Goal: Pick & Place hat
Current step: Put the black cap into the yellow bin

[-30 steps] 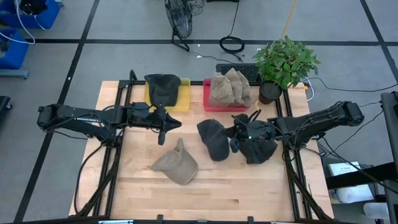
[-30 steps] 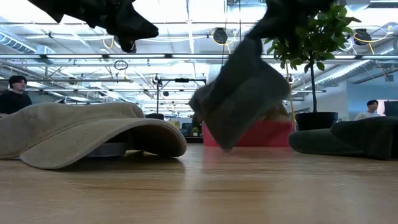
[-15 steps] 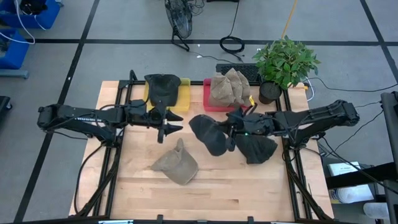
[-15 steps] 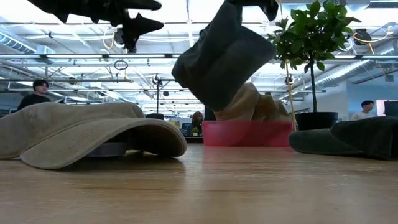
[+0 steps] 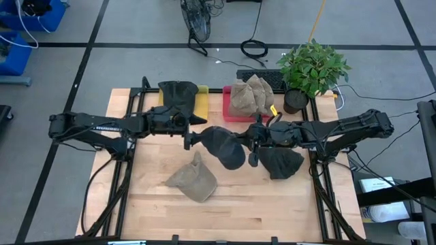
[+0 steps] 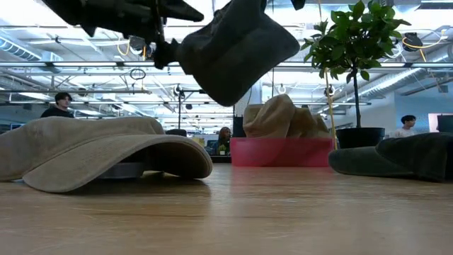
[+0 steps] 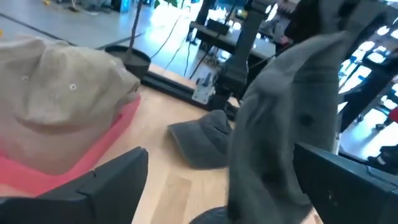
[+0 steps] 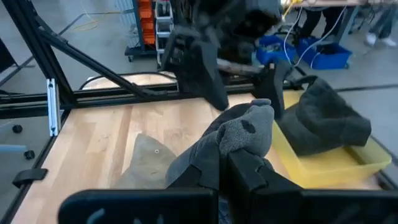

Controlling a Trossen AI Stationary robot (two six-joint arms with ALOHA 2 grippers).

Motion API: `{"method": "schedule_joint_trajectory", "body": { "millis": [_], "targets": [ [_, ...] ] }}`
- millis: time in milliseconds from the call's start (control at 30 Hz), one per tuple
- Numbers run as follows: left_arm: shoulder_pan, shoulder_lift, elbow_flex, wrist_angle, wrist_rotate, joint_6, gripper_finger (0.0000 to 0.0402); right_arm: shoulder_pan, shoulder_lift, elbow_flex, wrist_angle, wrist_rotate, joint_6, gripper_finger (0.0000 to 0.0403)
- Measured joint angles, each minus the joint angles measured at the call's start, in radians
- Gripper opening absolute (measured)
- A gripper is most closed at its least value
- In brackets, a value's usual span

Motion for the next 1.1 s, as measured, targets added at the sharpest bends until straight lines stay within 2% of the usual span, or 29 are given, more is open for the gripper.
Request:
{"method": "schedule_joint_trajectory", "body": {
  "millis": [200, 300, 400, 533, 733, 767, 900, 1100],
  "targets": [
    [0.009, 0.089, 0.058, 0.009, 0.138, -0.004, 0.0369, -0.012, 0.0, 0.0, 0.008, 0.001, -0.026, 0.0],
    [0.009, 0.118, 0.077, 0.003, 0.152, -0.005, 0.0354, -0.02, 0.0, 0.0, 0.008, 0.001, -0.043, 0.0],
    [0.009, 0.134, 0.095, 0.007, 0.152, -0.006, 0.0318, -0.03, -0.002, 0.0, -0.012, 0.0, -0.048, 0.0],
    [0.007, 0.135, 0.105, 0.007, 0.146, -0.001, 0.0224, -0.051, -0.009, 0.0, -0.047, 0.002, -0.046, 0.0007],
    [0.007, 0.135, 0.105, 0.012, 0.114, 0.01, 0.0028, -0.088, -0.014, 0.0, -0.135, 0.002, -0.019, 0.001],
    [0.007, 0.135, 0.105, 0.018, 0.114, 0.01, 0.0018, -0.098, -0.014, 0.0, -0.156, 0.002, -0.002, 0.001],
    [0.007, 0.135, 0.105, 0.029, 0.082, -0.028, 0.0017, -0.147, -0.014, 0.0, -0.259, 0.0, 0.09, 0.0018],
    [0.029, 0.072, 0.105, 0.006, 0.036, -0.058, 0.0012, -0.227, -0.015, 0.0, -0.277, -0.08, 0.056, 0.0072]
  ]
}}
